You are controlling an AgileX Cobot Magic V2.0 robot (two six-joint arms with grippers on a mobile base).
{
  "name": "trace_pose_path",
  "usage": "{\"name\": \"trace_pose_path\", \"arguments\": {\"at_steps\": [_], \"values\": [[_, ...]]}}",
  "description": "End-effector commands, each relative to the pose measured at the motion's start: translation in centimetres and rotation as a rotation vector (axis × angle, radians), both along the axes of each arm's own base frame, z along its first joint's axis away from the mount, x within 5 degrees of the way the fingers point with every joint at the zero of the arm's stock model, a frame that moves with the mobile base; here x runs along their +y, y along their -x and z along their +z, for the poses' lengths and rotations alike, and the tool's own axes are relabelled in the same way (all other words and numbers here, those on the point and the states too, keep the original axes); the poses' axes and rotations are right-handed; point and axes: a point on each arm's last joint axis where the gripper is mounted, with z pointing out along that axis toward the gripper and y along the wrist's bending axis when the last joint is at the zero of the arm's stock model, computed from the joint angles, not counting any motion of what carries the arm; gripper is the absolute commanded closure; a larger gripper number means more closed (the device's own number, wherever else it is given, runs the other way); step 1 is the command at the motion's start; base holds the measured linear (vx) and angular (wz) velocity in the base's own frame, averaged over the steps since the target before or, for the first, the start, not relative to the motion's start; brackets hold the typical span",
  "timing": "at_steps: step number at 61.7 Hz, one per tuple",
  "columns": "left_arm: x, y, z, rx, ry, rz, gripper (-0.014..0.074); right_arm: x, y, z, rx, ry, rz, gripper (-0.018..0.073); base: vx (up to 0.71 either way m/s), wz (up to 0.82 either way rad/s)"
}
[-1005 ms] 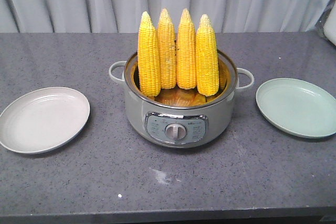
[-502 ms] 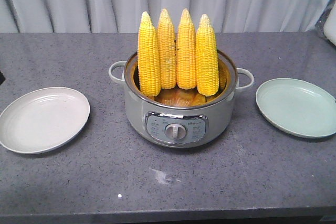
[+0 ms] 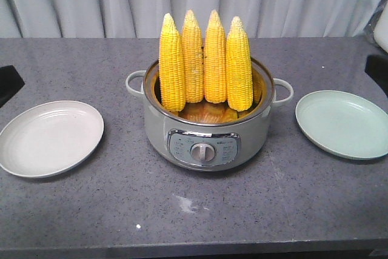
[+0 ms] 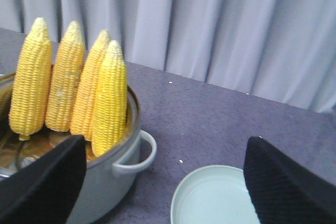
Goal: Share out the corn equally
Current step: 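Reach the right gripper to the corn cob nearest the green plate and grasp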
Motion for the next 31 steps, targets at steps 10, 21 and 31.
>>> {"name": "trace_pose_path", "arguments": {"at_steps": [10, 21, 31], "values": [[-0.1, 0.1, 1.3, -0.031, 0.045, -0.010, 0.0120, 1.6, -7.4, 5.0, 0.000, -0.054, 0.238, -0.0041, 0.00, 0.00], [-0.1, 0.1, 1.3, -0.031, 0.045, -0.010, 0.0121, 3.6, -13.0, 5.1, 0.009, -0.031, 0.367, -0.0041, 0.00, 0.00], [-0.1, 0.1, 1.3, -0.031, 0.045, -0.010, 0.0122, 6.2, -17.2, 4.2, -0.008, -0.011, 0.367, -0.0035, 0.00, 0.00]]}}
